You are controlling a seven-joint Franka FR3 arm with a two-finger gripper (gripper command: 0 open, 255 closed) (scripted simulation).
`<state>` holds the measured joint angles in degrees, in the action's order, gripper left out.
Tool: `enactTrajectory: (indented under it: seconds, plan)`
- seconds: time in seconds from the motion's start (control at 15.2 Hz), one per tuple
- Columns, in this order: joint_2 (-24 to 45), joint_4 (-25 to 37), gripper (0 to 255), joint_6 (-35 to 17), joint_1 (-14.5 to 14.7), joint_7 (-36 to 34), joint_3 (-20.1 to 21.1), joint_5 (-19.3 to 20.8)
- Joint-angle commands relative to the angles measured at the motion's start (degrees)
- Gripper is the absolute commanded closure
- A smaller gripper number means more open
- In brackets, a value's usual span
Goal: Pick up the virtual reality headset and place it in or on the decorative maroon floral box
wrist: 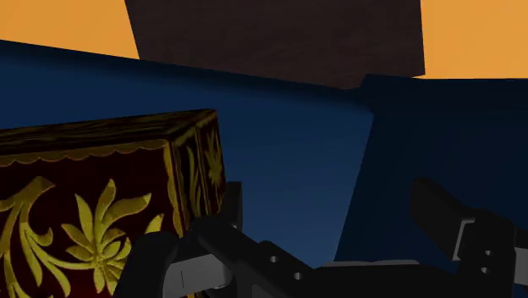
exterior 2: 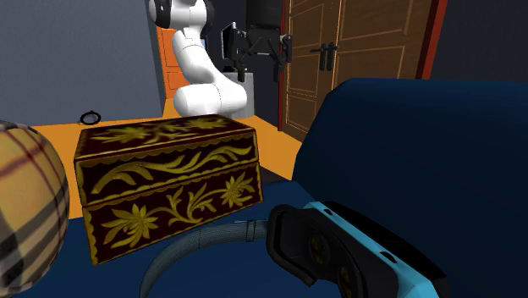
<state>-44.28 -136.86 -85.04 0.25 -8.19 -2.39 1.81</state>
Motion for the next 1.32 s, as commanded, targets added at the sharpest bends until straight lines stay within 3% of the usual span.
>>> enactTrajectory:
  seconds: [0.0,0.66,1.25]
  plan:
    - [0.0,0.0,0,0.0,0.0,0.0,0.0,0.0]
    - [15.18,4.25,0,-13.1,-2.88,8.29,-7.49,6.72]
    - [31.67,13.98,0,-22.39,-4.63,15.5,-13.38,8.26]
